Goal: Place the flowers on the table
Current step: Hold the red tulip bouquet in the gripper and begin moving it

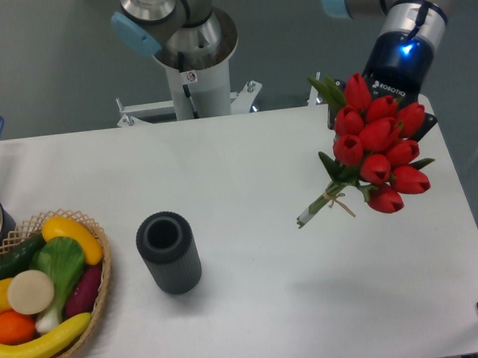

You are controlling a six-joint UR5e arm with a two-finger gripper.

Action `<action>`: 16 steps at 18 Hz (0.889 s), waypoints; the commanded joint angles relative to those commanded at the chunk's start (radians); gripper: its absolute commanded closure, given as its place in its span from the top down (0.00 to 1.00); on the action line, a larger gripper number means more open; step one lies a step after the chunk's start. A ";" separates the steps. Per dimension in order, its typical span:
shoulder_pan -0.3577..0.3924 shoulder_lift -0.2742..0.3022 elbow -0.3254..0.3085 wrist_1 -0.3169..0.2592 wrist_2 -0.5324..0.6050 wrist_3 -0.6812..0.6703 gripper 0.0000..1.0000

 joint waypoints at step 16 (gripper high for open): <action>-0.006 0.037 -0.012 -0.002 0.192 0.006 0.48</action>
